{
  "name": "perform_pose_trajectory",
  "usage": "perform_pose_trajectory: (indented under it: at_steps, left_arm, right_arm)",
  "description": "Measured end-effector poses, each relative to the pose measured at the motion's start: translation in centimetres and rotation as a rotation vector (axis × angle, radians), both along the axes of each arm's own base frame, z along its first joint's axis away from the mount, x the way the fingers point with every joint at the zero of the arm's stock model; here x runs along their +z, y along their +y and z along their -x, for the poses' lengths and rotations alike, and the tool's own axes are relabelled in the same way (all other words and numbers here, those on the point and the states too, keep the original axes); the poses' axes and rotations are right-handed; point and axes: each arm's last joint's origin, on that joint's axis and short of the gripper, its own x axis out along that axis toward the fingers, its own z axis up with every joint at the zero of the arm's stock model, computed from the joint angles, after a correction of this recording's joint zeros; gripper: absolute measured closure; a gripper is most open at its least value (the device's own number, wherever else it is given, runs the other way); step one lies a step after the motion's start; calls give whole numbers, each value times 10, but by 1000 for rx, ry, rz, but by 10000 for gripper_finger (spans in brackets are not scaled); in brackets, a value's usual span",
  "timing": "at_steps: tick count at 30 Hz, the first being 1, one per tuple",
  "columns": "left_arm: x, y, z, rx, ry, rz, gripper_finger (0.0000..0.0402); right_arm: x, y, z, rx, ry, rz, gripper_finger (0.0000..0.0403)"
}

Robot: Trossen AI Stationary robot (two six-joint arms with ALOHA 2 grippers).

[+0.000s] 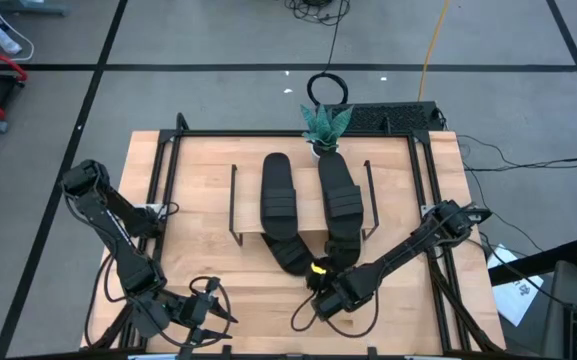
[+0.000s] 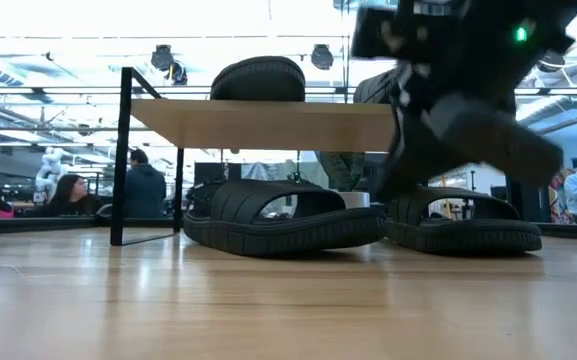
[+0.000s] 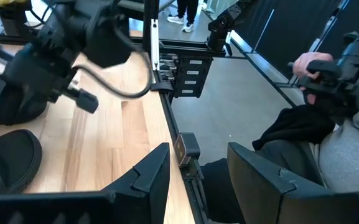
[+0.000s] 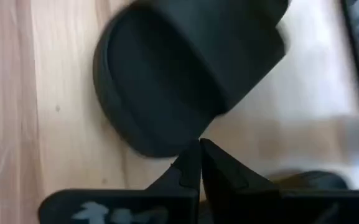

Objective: Pick and place slides into the shelf
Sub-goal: Put the black slide under the shelf

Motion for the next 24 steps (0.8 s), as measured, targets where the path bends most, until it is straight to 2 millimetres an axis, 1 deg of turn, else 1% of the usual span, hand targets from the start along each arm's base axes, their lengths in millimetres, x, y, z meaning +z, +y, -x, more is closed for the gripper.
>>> perform_pose_trajectory:
  at_steps: [4,8,18,24]
  left_arm:
    - [0,0,0,1,0,0,245]
    - [0,0,0,7,-3,-2,245]
    - [0,0,0,6,-4,-4,245]
    - [0,0,0,7,-3,-3,245]
  right_arm:
    - [-11,-9,3,-35,17,-24,402]
    - [-18,-10,1,-13,18,-79,402]
    - [-15,0,-12,118,-48,-175,403]
    - [-13,2,-17,168,-74,-173,403]
